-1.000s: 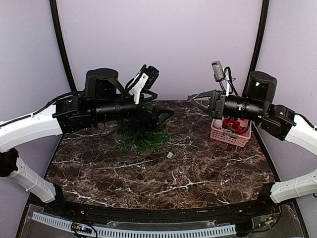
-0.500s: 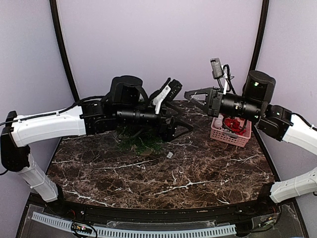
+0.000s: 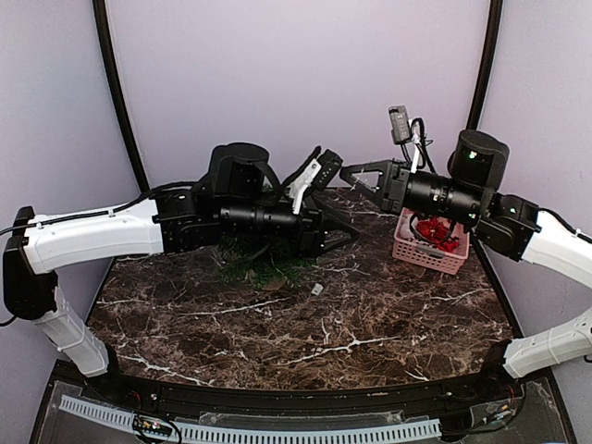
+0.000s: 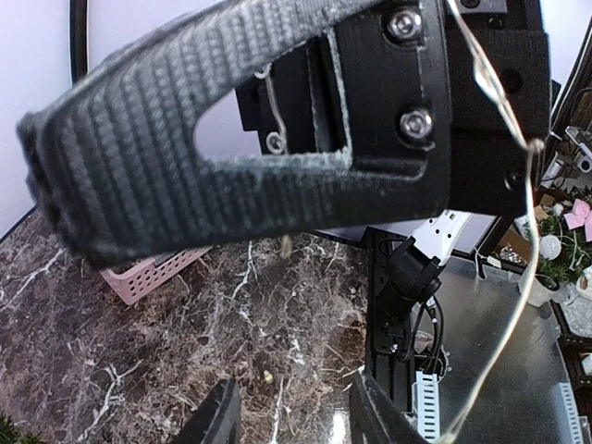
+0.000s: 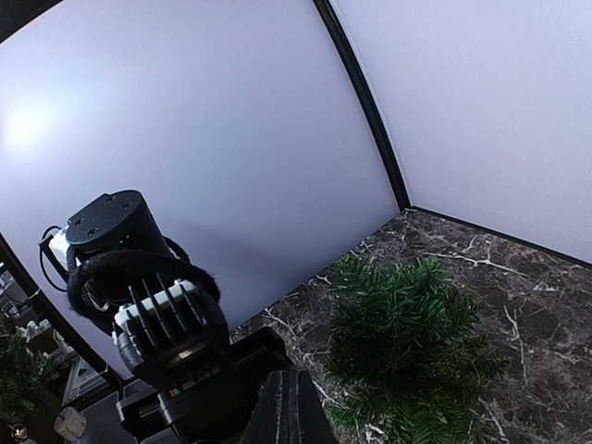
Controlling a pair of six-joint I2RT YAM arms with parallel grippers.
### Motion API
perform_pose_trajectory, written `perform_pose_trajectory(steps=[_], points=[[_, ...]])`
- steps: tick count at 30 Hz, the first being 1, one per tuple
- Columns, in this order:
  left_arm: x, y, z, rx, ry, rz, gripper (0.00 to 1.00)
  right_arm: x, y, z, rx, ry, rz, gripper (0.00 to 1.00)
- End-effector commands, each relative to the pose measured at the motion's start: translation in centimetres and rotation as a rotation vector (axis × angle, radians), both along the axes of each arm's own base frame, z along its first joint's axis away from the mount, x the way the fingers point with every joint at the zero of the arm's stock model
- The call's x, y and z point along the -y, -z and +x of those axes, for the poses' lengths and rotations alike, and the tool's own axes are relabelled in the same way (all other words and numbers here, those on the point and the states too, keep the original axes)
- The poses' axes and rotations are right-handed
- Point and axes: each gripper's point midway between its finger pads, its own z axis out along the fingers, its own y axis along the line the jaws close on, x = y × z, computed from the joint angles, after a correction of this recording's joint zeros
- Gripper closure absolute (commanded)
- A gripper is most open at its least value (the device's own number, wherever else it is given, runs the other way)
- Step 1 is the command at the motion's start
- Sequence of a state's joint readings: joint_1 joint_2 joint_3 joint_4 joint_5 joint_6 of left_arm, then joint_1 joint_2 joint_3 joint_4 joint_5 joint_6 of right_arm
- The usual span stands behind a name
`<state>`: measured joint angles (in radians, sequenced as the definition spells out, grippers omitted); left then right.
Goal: Decorate the small christmas tree
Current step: Pass from the right arm to the left
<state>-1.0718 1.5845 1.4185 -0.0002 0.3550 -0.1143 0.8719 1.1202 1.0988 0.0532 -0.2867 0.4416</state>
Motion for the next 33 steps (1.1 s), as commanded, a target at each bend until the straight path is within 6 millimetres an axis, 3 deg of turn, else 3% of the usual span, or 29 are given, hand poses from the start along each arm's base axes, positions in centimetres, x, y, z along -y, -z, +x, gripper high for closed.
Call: perform_pose_trajectory(steps=[1,9,14,18,21,23,27,30,33], points=[[0.2,0.5,0.1,-0.010,-0.011,0.002,0.60,0.2,-3.0,-0.6,0.066,-0.004,0.064,1.00],[0.5,1.4,0.5,-0.033,-0.030,0.020,0.67,0.2,-3.3,-0.9,0.077,-0.011,0.073,1.00],[0.8,1.8,0.6,-0.051,-0.032,0.025,0.84,0.3,-3.3,-1.0,0.081,-0.009,0.075,1.00],[0.3,0.8,0.7,-0.041,-0.049,0.006,0.98,0.6,-2.8,-0.7,0.078,0.019,0.064,1.00],[-0.2,-0.5,0.4,-0.037,-0.053,-0.022,1.00,1.2,-2.0,-0.1,0.067,0.068,0.046,1.00],[-0.8,-1.3,0.1,-0.039,-0.055,-0.038,1.00,1.6,-0.9,0.4,0.053,0.108,0.022,0.88],[-2.4,-2.3,0.2,-0.040,-0.106,-0.055,1.00,2.3,2.4,1.1,-0.010,0.165,-0.048,0.42],[-4.2,-2.4,0.7,-0.038,-0.186,-0.038,1.00,2.9,4.7,0.7,-0.058,0.168,-0.073,0.18],[-6.0,-2.4,1.1,-0.039,-0.255,-0.032,1.00,4.0,6.1,0.1,-0.094,0.181,-0.058,0.06]])
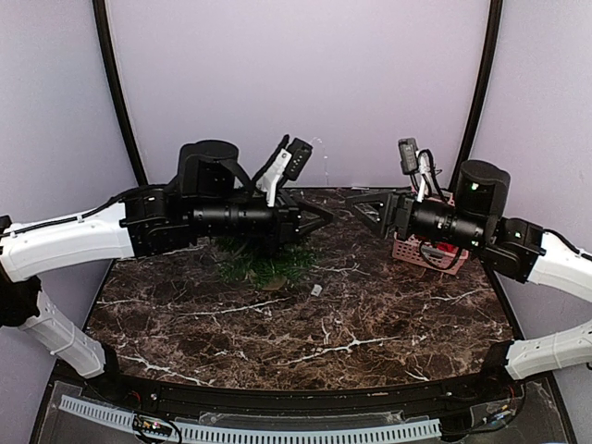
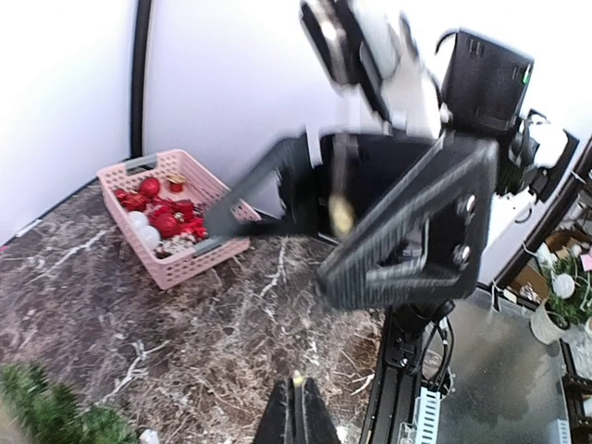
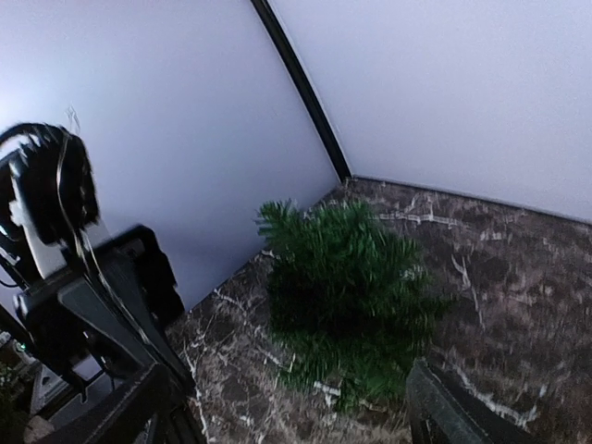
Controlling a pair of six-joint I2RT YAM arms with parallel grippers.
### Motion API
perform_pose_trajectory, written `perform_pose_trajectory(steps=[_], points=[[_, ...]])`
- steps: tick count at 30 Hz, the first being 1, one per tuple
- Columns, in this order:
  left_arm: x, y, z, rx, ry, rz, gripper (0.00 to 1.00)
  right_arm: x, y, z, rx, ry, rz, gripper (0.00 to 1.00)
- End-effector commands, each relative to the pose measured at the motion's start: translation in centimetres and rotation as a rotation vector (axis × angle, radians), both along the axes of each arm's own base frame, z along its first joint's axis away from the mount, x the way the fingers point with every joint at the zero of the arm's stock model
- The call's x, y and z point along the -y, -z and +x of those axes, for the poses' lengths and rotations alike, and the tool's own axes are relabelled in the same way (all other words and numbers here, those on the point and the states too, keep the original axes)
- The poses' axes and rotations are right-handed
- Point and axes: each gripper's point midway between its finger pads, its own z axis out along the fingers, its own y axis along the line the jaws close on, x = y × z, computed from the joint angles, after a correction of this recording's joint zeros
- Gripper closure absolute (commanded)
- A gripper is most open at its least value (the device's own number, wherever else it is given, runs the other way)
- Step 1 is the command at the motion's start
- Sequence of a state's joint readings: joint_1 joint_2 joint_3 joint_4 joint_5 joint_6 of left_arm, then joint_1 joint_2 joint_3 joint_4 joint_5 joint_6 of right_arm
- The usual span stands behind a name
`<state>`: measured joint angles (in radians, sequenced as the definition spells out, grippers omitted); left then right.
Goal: Decorate the small christmas tree
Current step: Pass from the right arm to the left, then pass from the left arm to the right
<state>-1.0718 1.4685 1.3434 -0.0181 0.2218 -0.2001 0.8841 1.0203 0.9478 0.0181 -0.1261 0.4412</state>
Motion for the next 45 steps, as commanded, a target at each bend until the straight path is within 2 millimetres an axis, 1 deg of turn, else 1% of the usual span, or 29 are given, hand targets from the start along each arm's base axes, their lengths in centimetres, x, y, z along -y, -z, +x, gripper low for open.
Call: perform_pose_trajectory(steps=[1,4,7,9,10,12,14,17,21,25,28,29,32,33,34,41,43,45], points=[[-3.3,-1.0,0.5,0.003,-0.132,-0.004,1.00,1.7,1.8,-0.8,-0.049,0.043,0.026,0.04],[-5.0,-1.2,0.5,0.007,-0.175,-0.011,1.00,2.7,2.6,-0.9,-0.062,0.073,0.052,0.01],[-6.1,-1.2,0.5,0.003,-0.202,-0.009,1.00,3.2,4.2,-0.4,-0.075,0.120,0.056,0.01],[-6.7,-1.4,0.3,0.004,-0.207,-0.014,1.00,3.9,6.1,1.1,-0.106,0.211,0.034,0.03],[-7.0,-1.9,0.1,0.007,-0.204,-0.025,1.00,4.2,7.2,1.8,-0.128,0.253,0.019,0.04],[-7.5,-2.2,-0.2,0.009,-0.199,-0.035,1.00,4.2,9.4,3.0,-0.168,0.312,-0.013,0.09],[-7.8,-2.4,-0.4,0.011,-0.195,-0.044,1.00,3.6,11.7,3.7,-0.211,0.327,-0.029,0.13],[-8.1,-2.5,-0.6,0.009,-0.196,-0.051,1.00,1.8,14.8,3.9,-0.275,0.279,-0.041,0.21],[-8.4,-2.5,-0.6,0.010,-0.199,-0.057,1.00,-0.4,17.1,2.8,-0.265,0.193,-0.038,0.27],[-8.5,-2.7,-0.5,0.017,-0.201,-0.060,1.00,-2.1,20.4,1.9,-0.274,0.156,-0.086,0.37],[-8.6,-2.9,-0.5,0.020,-0.197,-0.064,1.00,-3.9,21.9,1.4,-0.255,0.121,-0.123,0.45],[-8.7,-2.9,-0.5,0.022,-0.196,-0.066,1.00,-4.6,22.4,1.4,-0.246,0.115,-0.141,0.46],[-8.8,-3.0,-0.5,0.023,-0.194,-0.064,1.00,-6.3,23.5,1.7,-0.211,0.115,-0.195,0.52],[-8.9,-3.0,-0.5,0.023,-0.193,-0.064,1.00,-6.8,23.6,2.0,-0.201,0.118,-0.195,0.52],[-8.9,-3.0,-0.5,0.023,-0.194,-0.063,1.00,-7.0,24.1,2.2,-0.198,0.124,-0.204,0.52],[-9.6,-3.6,-0.5,0.030,-0.201,-0.076,1.00,-8.1,25.0,4.4,-0.139,0.190,-0.214,0.58],[-9.7,-3.8,-0.6,0.032,-0.200,-0.080,1.00,-8.7,25.7,4.7,-0.134,0.191,-0.231,0.59],[-9.6,-3.8,-0.6,0.031,-0.198,-0.080,1.00,-9.3,26.0,5.0,-0.127,0.182,-0.237,0.62]])
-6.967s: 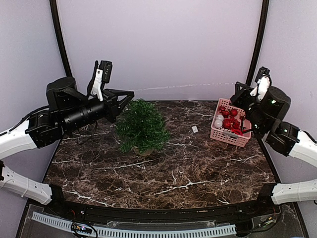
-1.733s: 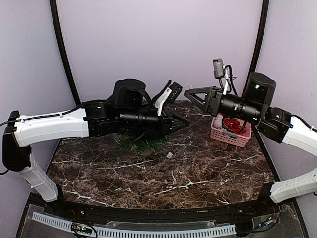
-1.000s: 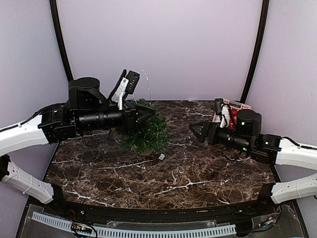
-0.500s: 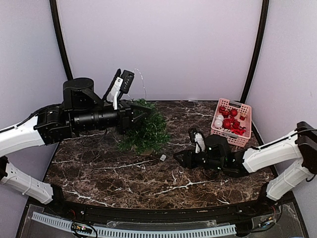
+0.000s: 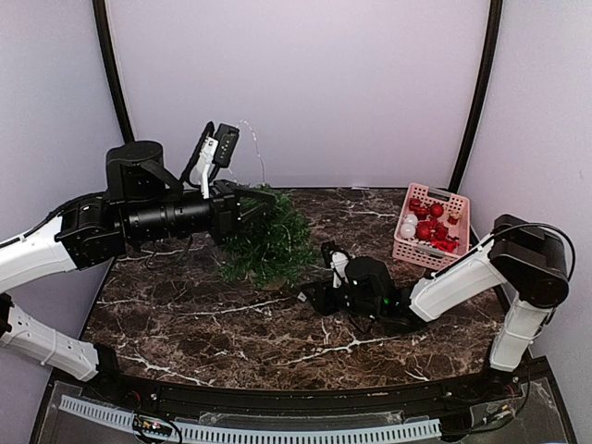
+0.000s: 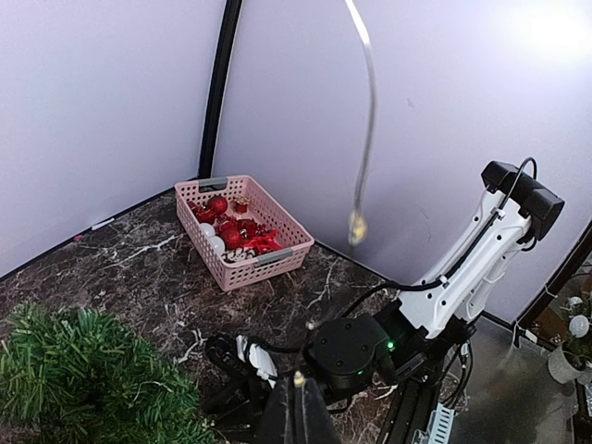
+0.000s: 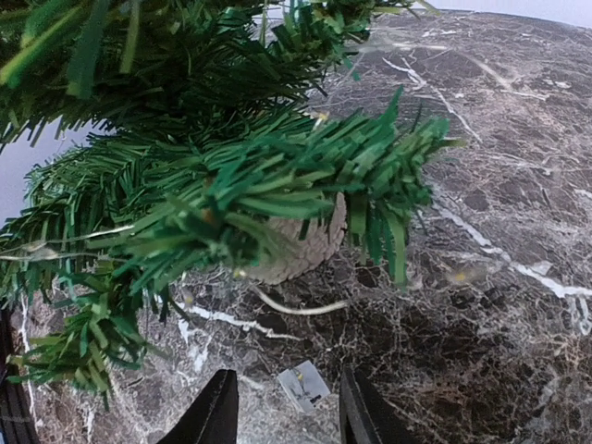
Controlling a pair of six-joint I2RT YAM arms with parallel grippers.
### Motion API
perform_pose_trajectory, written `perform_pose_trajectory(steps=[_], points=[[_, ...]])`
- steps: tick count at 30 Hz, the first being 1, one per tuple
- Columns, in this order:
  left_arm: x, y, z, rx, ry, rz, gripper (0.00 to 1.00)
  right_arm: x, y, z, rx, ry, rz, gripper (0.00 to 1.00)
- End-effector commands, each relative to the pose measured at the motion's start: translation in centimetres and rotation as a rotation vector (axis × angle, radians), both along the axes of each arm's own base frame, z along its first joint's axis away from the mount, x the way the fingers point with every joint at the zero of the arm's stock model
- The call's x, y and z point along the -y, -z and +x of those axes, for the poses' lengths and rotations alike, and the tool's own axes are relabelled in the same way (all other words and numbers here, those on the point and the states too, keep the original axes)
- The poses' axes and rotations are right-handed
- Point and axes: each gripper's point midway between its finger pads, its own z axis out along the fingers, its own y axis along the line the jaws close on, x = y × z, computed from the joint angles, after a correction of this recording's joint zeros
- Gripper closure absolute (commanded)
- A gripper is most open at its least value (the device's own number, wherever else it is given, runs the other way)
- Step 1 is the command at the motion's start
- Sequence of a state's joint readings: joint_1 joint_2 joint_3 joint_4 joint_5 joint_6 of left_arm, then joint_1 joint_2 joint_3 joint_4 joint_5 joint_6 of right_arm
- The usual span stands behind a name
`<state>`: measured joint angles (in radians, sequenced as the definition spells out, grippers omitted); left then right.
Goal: Decorate the small christmas tree
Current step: Pass from the left arm to the right
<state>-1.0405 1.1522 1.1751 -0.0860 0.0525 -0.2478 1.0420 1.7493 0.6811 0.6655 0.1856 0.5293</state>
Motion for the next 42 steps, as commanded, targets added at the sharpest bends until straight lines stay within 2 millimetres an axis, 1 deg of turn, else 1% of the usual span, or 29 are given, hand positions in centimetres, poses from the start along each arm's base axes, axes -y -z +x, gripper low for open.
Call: perform_pose_trajectory(steps=[1,3,5,8,9,13,14,18,22,25,29,35,38,42], points=[[-0.7,-0.4,-0.4,0.008,0.009,-0.009,1.00,-1.9,-1.3,1.2,0.080,0.001,0.031,0.64],[-0.7,-0.5,-0.4,0.008,0.009,-0.009,1.00,-2.3,-1.2,1.5,0.088,-0.001,0.028,0.68],[-0.8,-0.5,-0.4,0.008,0.008,-0.008,1.00,-2.4,-1.3,1.7,0.097,0.005,0.026,0.78],[-0.9,-0.4,-0.2,0.007,-0.001,-0.006,1.00,-2.2,-1.6,1.9,0.105,0.019,0.030,0.97],[-1.1,-0.5,-0.1,0.009,-0.010,-0.008,1.00,-1.9,-1.8,1.9,0.106,0.028,0.032,1.00],[-1.9,-0.5,0.5,0.009,-0.057,0.002,1.00,-0.5,-2.4,1.0,0.093,0.040,0.035,1.00],[-2.2,-0.6,0.5,0.008,-0.063,0.003,1.00,-0.1,-2.9,0.7,0.089,0.042,0.043,1.00],[-4.1,-0.7,1.6,0.011,-0.152,0.013,1.00,1.9,-3.3,-0.4,0.064,0.059,0.033,1.00],[-5.2,-0.4,1.8,0.005,-0.176,0.035,1.00,3.3,-3.5,-1.1,0.039,0.069,0.015,1.00],[-5.8,0.1,1.6,-0.002,-0.182,0.063,1.00,4.0,-3.3,-1.2,0.028,0.087,-0.011,1.00],[-7.0,-0.4,1.0,0.009,-0.184,0.068,1.00,4.5,-3.1,-1.0,0.004,0.124,-0.027,1.00],[-8.3,-0.7,-0.1,0.020,-0.164,0.089,1.00,5.0,-3.8,-1.0,-0.034,0.161,0.000,1.00],[-9.2,-0.6,-0.2,0.025,-0.186,0.104,1.00,5.5,-3.9,-1.0,-0.053,0.181,0.011,1.00],[-10.1,-1.1,-0.3,0.039,-0.206,0.105,1.00,5.9,-4.1,-1.0,-0.078,0.192,0.028,1.00]])
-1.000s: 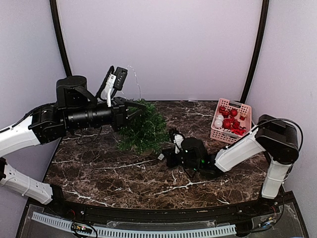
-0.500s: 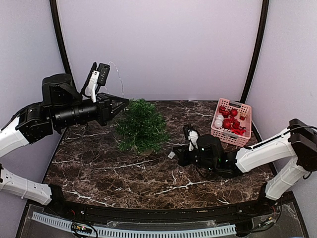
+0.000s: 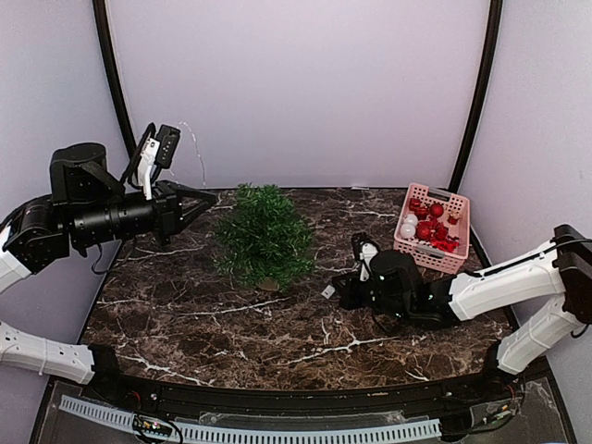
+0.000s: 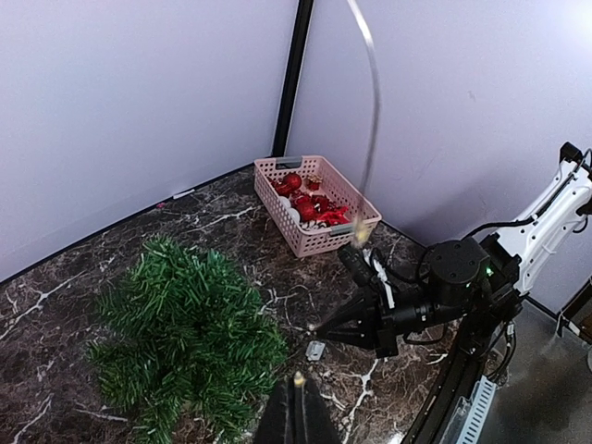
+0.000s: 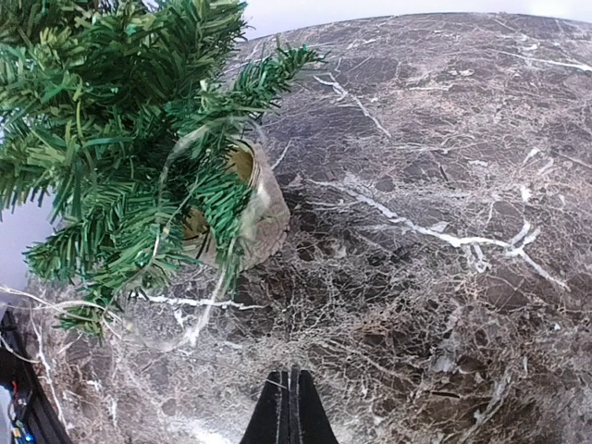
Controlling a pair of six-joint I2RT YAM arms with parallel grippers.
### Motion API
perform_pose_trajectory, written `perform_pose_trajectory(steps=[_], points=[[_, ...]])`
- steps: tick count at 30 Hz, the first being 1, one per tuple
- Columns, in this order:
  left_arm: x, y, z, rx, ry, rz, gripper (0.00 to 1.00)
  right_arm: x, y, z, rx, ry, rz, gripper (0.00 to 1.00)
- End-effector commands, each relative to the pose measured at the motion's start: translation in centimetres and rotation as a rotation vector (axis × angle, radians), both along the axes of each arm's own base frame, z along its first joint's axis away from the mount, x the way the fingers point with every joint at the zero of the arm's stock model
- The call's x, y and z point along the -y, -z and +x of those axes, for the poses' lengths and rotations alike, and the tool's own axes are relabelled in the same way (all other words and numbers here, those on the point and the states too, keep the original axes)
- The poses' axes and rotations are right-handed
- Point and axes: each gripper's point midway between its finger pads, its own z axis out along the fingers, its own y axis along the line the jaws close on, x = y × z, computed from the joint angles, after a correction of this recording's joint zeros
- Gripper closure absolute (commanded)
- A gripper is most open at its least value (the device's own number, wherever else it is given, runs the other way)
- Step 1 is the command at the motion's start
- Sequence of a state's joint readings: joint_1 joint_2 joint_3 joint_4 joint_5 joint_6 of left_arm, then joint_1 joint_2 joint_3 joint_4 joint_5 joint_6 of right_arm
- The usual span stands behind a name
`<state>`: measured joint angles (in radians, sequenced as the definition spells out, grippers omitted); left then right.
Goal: Decorate the small christmas tree
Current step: Pass from the left arm to the right
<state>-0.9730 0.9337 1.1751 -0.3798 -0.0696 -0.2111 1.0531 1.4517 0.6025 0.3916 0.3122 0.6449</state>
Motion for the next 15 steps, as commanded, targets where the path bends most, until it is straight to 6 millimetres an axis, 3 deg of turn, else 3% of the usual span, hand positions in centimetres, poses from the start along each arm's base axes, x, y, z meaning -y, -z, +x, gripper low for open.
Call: perform_pose_trajectory(steps=[1,10,15], points=[[-1.5,-0.8,-0.3,0.033,-0.024,0.010,1.00,0.6,-0.8,0.1,-0.030,0.037,0.040,1.00],[0.0,-0.3,-0.9,0.032,0.061,0.020,1.00,-0.3,-3.6,-1.3,-0.056,-0.073,0.108,1.00],[2.3,1.1,-2.0,-0.009,0.186,0.029,1.00,-1.3,-4.5,-3.1,-0.104,-0.193,0.075,1.00]])
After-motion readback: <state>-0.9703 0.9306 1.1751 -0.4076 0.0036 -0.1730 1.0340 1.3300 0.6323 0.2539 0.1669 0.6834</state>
